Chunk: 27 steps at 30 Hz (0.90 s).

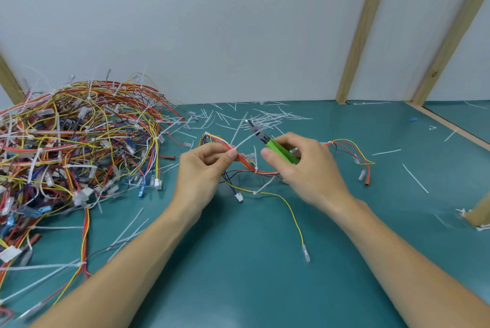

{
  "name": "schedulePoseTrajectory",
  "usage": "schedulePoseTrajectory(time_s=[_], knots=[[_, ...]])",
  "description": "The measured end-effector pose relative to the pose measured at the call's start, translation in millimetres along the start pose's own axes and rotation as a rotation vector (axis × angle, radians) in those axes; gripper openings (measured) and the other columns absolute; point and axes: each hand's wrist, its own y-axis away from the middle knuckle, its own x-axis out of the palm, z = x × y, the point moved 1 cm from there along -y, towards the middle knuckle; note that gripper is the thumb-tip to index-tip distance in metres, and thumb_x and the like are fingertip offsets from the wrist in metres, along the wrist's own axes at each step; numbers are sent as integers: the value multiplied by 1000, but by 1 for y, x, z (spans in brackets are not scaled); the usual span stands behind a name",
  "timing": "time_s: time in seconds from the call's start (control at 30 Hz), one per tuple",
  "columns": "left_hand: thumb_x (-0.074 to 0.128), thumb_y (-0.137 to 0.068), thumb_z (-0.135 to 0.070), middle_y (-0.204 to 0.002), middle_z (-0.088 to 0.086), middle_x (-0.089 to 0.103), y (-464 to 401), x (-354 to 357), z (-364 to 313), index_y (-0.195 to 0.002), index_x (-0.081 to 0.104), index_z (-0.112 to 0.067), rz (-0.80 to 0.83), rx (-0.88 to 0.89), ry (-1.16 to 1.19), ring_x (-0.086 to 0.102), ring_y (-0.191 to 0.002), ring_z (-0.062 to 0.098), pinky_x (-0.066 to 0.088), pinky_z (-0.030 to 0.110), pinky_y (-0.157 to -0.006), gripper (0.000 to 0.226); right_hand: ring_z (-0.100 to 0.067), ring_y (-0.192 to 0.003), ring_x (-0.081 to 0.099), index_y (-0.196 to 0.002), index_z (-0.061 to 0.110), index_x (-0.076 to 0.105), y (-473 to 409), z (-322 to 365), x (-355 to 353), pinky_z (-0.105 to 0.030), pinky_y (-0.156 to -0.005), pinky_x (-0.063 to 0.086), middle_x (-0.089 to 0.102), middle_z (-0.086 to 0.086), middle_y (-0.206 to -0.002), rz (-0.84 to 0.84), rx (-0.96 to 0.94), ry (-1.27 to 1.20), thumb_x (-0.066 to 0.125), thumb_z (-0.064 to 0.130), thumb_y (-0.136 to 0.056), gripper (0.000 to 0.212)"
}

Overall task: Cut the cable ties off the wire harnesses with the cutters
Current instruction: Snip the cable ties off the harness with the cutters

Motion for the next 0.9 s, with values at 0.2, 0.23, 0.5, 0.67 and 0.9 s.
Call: schedulePoseTrajectory(time_s=[0.2, 0.23, 0.5, 0.67, 0.9], knots=[[72, -92, -13, -79, 3, 77, -2, -6, 3, -94, 73, 2, -56, 33, 12, 49, -45, -9, 34, 2, -49, 16, -7, -86, 64, -95, 39, 75, -4, -16, -4, -38, -81, 54, 71, 14, -88, 121, -46, 172, 75, 62, -80, 27], [71, -92, -14, -78, 2, 77, -2, -6, 3, -94, 73, 2, -57, 32, 11, 50, -46, -9, 34, 2, -50, 16, -8, -87, 64, -96, 38, 75, -4, -16, -4, -39, -81, 53, 70, 13, -88, 115, -58, 163, 76, 60, -80, 27], [68, -95, -19, -86, 0, 79, -2, -5, 4, -93, 74, -10, -10, -6, -21, 42, -51, 1, 36, 21, -51, 11, -6, -83, 66, -98, 36, 75, 0, -6, 0, -40, -81, 55, 70, 15, -88, 90, -113, 86, 72, 65, -77, 36], [66, -97, -19, -86, 1, 79, -1, -4, 2, -94, 72, -9, -7, -17, -5, 35, -53, 10, 35, 25, -52, 12, -5, -81, 66, -96, 38, 76, -2, -8, 0, -38, -79, 55, 70, 16, -87, 80, -111, 103, 76, 61, -79, 29], [67, -97, -20, -85, 4, 79, -1, -4, 3, -91, 72, -11, -15, -13, -7, 36, -55, 13, 38, 25, -52, 13, -2, -80, 65, -94, 39, 75, -2, -9, 0, -37, -77, 55, 70, 17, -86, 84, -96, 119, 75, 63, -79, 28]])
